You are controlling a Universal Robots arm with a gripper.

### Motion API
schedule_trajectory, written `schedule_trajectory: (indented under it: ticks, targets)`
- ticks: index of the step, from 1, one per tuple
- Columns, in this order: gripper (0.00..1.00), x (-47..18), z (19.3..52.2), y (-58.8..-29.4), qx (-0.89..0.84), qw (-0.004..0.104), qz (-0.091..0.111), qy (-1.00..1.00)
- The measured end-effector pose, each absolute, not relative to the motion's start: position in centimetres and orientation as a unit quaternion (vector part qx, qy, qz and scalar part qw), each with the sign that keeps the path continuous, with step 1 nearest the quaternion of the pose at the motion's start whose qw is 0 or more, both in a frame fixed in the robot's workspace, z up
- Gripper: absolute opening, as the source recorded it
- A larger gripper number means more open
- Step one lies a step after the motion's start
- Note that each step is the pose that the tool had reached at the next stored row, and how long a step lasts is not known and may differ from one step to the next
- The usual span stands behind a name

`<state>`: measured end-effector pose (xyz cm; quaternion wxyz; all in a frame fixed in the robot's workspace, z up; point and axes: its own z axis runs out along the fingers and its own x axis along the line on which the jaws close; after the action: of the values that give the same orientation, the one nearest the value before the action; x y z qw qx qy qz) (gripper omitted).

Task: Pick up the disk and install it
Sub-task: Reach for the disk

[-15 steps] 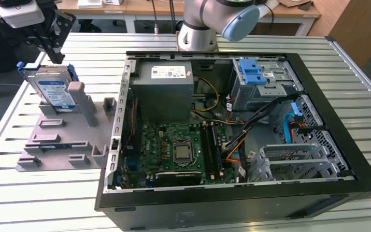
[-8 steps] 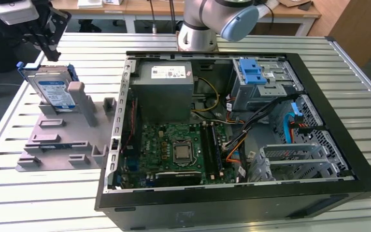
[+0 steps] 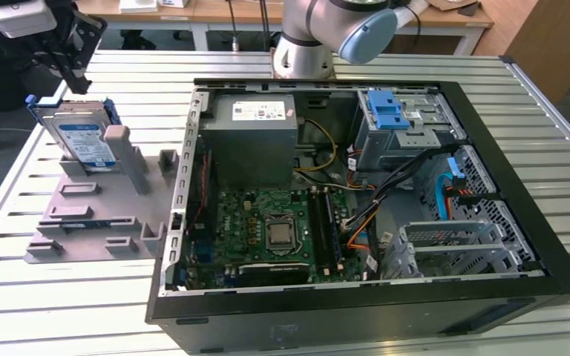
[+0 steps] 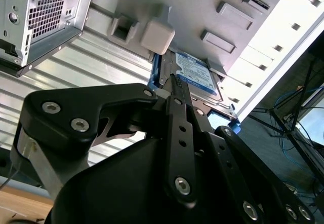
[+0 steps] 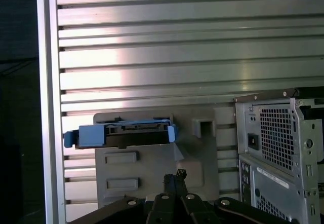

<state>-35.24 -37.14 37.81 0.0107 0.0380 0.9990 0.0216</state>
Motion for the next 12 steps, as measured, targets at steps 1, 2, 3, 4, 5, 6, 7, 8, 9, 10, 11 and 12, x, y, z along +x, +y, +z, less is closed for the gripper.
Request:
schedule_trajectory:
  ticks: [1,2,3,4,5,6,7,8,9,10,11,12]
  targets:
    - [0.11,-35.27,37.81,-37.13,0.038,0.011,0.022,0.999]
    - [0.11,-35.31,37.81,-37.13,0.038,0.011,0.022,0.999]
    - [0.11,-35.32,37.80,-37.13,0.038,0.011,0.022,0.999]
    - [0.11,-35.34,37.80,-37.12,0.038,0.011,0.022,0.999]
    - [0.11,-35.36,37.80,-37.12,0.038,0.011,0.022,0.999]
    - [0.11,-35.39,37.80,-37.12,0.038,0.011,0.022,0.999]
    - [0.11,-35.41,37.80,-37.11,0.038,0.011,0.022,0.999]
    - [0.11,-35.44,37.80,-37.10,0.038,0.011,0.022,0.999]
    - [0.11,-35.47,37.80,-37.09,0.038,0.011,0.022,0.999]
    - [0.11,-35.50,37.79,-37.09,0.038,0.011,0.022,0.999]
    - [0.11,-35.52,37.79,-37.08,0.038,0.011,0.022,0.999]
    - [0.11,-35.55,37.79,-37.07,0.038,0.011,0.022,0.999]
